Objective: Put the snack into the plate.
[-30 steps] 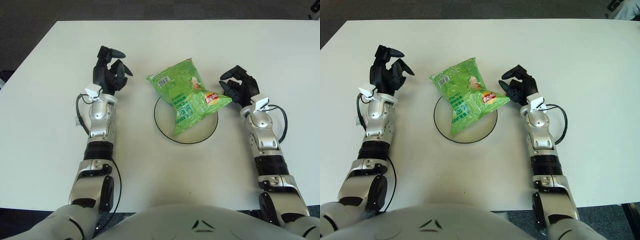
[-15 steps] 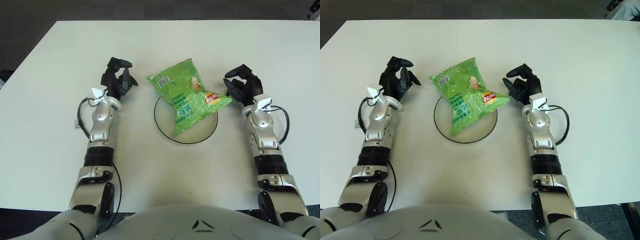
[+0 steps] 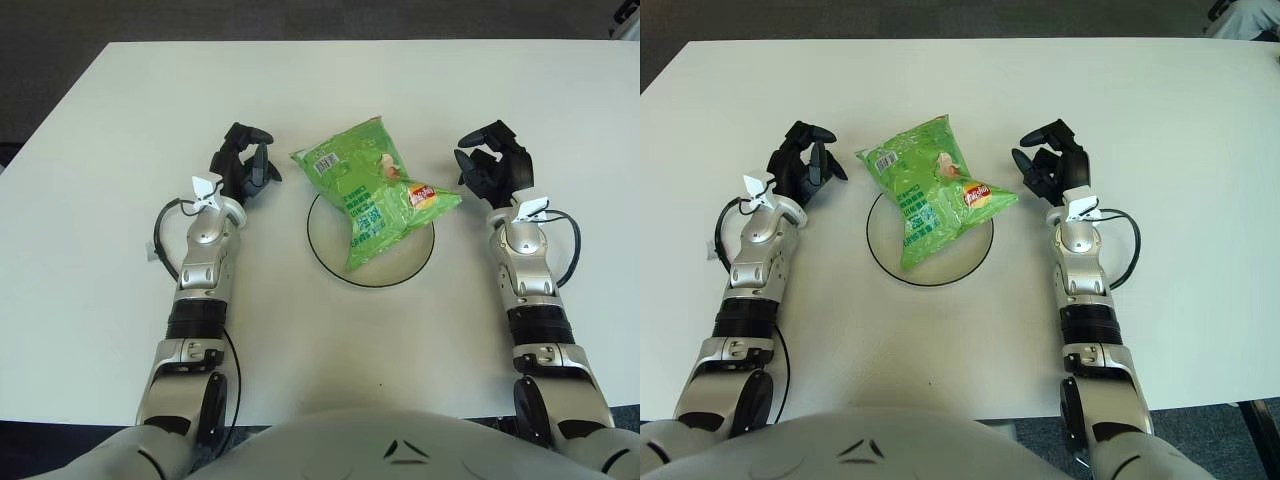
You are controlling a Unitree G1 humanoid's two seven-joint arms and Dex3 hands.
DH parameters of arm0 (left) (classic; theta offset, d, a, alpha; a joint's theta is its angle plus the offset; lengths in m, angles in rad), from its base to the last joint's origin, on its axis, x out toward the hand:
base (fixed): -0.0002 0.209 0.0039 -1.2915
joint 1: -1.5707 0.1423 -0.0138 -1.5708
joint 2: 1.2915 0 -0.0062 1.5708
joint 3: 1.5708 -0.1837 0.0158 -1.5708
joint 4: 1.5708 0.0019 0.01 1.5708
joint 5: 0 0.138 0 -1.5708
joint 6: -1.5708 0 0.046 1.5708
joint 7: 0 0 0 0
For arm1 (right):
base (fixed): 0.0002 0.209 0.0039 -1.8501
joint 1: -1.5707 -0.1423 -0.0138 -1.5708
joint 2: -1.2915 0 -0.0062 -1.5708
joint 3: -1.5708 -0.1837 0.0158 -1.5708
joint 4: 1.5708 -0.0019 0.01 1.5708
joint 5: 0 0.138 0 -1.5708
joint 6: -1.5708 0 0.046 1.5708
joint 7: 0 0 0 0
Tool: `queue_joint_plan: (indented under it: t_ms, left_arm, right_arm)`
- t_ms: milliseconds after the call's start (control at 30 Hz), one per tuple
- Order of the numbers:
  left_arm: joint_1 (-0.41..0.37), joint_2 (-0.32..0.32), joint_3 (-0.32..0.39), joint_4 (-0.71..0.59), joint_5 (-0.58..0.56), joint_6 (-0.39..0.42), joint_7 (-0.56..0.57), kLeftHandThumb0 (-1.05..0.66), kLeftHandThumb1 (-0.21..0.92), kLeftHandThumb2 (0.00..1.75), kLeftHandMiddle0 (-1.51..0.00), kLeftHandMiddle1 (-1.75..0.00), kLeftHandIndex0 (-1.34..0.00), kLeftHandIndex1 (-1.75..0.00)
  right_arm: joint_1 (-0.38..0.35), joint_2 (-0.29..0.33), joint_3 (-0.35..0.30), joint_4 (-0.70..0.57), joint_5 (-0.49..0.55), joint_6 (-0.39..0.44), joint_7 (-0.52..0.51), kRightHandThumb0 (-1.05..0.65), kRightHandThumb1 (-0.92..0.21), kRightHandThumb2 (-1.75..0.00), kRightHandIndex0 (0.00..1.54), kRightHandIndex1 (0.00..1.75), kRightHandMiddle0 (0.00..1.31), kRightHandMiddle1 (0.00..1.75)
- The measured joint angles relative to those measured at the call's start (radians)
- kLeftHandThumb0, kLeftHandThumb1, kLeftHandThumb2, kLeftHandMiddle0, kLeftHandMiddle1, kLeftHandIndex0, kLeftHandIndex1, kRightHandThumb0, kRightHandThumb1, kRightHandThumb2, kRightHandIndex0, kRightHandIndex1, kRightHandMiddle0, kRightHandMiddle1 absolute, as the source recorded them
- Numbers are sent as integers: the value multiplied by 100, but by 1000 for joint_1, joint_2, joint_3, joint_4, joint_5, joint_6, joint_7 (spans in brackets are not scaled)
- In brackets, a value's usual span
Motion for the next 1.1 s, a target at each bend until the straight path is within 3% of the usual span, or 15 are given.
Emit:
queue_joint_plan:
  t_ms: [800, 1100]
  left_arm:
    - [19, 6, -7, -25, 41, 15, 1, -37, 78, 71, -79, -175, -29, -175]
    - [23, 7, -7, -32, 50, 15, 11, -37, 77, 72, -80, -175, -30, -175]
  right_arm:
    - [-25, 2, -2, 57, -34, -175, -80, -36, -92, -34, 95, 175, 40, 154]
    - [-27, 2, -1, 60, -33, -175, -69, -35, -92, -34, 95, 175, 39, 155]
